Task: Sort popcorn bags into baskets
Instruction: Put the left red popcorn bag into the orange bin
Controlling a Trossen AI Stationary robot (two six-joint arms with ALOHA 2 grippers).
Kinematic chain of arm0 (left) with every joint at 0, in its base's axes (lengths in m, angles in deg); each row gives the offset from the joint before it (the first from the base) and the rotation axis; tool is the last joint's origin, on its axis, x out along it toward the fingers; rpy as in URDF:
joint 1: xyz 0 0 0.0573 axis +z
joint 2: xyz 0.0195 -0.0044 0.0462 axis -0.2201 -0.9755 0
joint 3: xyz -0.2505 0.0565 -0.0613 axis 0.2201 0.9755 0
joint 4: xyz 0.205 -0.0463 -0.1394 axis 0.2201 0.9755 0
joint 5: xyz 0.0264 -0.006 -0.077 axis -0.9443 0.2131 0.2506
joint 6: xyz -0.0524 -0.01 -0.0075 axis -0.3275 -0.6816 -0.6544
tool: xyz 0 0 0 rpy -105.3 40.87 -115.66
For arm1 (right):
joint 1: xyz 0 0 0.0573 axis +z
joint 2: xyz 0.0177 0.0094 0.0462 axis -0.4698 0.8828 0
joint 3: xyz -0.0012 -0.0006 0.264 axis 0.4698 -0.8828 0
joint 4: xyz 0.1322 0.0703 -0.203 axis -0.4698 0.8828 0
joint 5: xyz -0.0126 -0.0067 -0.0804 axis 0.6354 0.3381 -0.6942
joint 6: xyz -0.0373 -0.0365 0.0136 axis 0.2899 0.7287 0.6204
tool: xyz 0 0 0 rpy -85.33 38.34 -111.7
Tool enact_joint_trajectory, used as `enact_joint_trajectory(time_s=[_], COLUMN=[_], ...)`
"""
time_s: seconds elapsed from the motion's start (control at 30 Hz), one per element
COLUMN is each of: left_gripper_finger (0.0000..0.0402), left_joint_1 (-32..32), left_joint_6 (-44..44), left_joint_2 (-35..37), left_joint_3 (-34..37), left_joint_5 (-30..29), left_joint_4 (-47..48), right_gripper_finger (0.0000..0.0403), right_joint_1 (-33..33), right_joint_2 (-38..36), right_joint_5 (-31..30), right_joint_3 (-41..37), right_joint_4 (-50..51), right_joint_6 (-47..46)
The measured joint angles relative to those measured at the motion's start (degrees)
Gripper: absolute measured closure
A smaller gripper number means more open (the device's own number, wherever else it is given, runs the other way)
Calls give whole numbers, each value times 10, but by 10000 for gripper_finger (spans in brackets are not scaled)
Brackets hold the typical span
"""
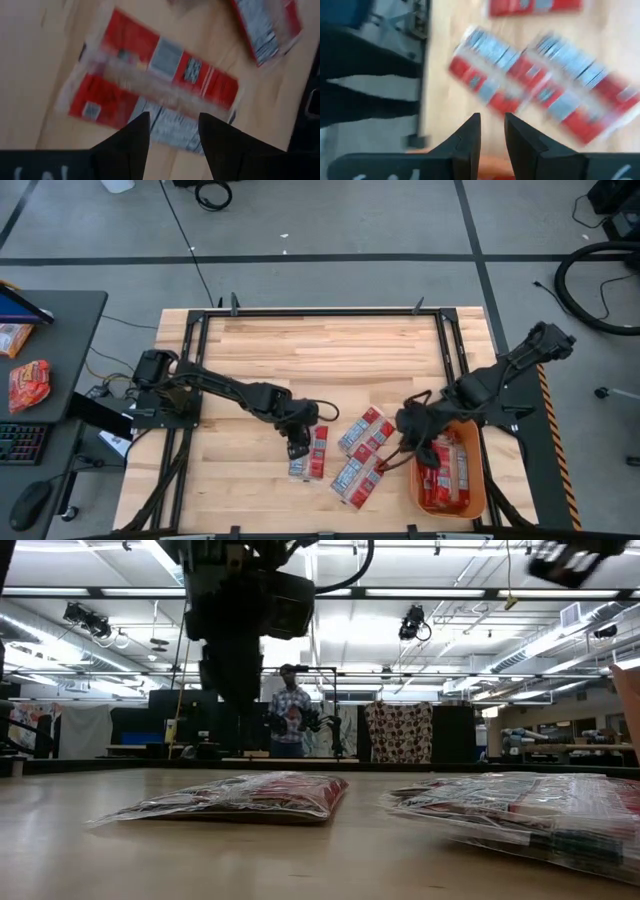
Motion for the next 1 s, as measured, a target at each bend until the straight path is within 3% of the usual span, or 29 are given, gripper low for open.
enact_joint_trajectory(time_s=[0.2,0.3,0.43,0.6,0.9,1.0], left_gripper_finger=[230,230,230,230,230,230], left_joint_1=[-32,-40,-47,-67,-77,-93], left_joint_6=[-16,-40,-75,-89,-218,-221], left_joint_2=[0,0,0,-7,-48,-49], left_joint_3=[0,0,0,0,0,0], left_joint_5=[-21,-16,-23,-96,-126,-131], left_joint_4=[-3,-16,-18,-24,-19,4], right_gripper_finger=[312,309,295,277,281,281], right_joint_1=[-74,-116,-163,-179,-199,-192], right_joint_2=[46,76,122,175,188,181], right_joint_5=[-30,-7,70,100,99,98], right_joint_3=[0,0,0,0,0,0], right_joint_4=[-22,-31,-39,-77,-65,-70], right_joint_6=[164,217,288,375,357,361])
